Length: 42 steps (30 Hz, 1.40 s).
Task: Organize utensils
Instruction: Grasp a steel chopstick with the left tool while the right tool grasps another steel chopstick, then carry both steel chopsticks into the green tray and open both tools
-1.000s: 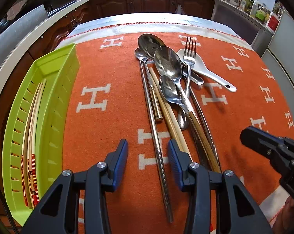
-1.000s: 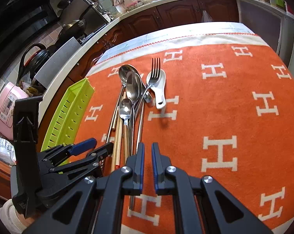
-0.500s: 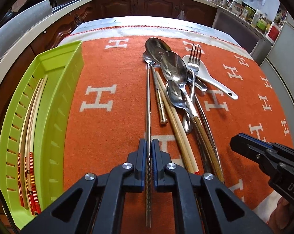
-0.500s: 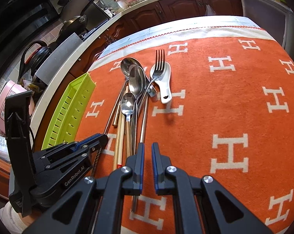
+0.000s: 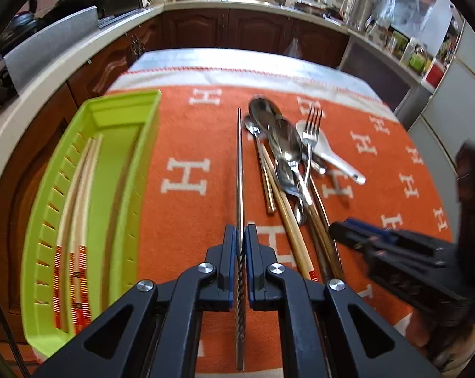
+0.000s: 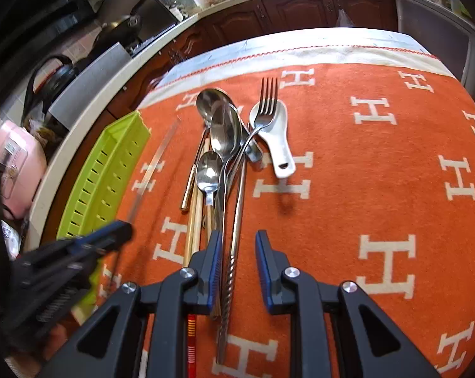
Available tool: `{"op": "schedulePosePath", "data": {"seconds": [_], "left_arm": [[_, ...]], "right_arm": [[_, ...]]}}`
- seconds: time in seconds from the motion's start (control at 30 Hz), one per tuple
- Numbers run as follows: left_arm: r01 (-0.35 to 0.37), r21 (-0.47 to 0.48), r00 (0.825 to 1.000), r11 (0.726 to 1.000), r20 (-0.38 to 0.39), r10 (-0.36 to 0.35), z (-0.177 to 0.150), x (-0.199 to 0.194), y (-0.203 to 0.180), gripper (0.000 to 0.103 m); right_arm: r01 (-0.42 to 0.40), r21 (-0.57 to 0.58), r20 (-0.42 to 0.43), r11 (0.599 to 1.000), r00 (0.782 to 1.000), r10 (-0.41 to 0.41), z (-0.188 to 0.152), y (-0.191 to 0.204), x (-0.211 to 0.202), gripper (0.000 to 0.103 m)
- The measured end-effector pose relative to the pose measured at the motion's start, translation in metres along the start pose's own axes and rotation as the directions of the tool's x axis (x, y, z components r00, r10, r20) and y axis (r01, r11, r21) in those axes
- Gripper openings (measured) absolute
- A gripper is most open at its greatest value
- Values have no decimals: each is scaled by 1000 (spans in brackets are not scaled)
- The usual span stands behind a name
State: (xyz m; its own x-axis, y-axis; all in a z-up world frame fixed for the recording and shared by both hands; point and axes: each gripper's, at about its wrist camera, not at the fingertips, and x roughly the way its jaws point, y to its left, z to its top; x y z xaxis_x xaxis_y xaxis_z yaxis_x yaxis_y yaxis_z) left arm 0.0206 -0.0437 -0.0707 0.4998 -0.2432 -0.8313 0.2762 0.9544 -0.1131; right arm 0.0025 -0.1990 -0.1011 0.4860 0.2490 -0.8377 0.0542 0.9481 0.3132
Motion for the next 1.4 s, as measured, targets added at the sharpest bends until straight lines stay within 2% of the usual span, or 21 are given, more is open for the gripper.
{"op": "schedulePosePath", "data": {"seconds": [0.13, 0.23, 0.33, 0.5, 0.63, 0.73, 0.97, 1.13, 1.3, 1.4], "left_arm": [[-12, -20, 999, 1000, 50, 13, 6, -24, 16, 3], [-50, -32, 995, 998, 84, 52, 11, -40, 31, 3], [-106, -45, 988, 993, 105, 110, 13, -50, 52, 3], [-189, -74, 977, 979, 90, 195, 12, -49, 89, 3], [-216, -102, 973, 971, 59, 222, 7, -37, 110, 3], [-216, -104, 974, 971, 43, 222, 1, -28, 117, 3], [-186, -100, 982, 977, -6, 186, -12, -9, 123, 3], [-155, -91, 988, 984, -34, 153, -22, 0, 125, 4], [-123, -100, 992, 987, -24, 121, -25, -4, 126, 4], [-109, -113, 994, 988, -3, 109, -25, -13, 129, 10]], "right_arm": [[43, -40, 1, 998, 999, -43, -2, 6, 3, 21], [97, -80, 6, 992, 995, -96, -3, 12, 4, 15], [136, -110, 11, 985, 991, -135, -5, 15, 4, 14], [228, -172, 17, 958, 973, -228, -7, 28, 8, 12], [280, -224, 32, 933, 959, -280, -9, 37, 10, 11], [270, -190, 14, 944, 962, -272, -10, 32, 6, 5], [233, -74, -27, 970, 972, -235, -24, 13, -14, 5], [240, 11, -44, 971, 970, -239, -37, 2, -27, 5], [256, 122, -20, 959, 966, -256, -44, -12, -46, 5], [252, 173, 12, 952, 966, -258, -43, -15, -60, 5]]}}
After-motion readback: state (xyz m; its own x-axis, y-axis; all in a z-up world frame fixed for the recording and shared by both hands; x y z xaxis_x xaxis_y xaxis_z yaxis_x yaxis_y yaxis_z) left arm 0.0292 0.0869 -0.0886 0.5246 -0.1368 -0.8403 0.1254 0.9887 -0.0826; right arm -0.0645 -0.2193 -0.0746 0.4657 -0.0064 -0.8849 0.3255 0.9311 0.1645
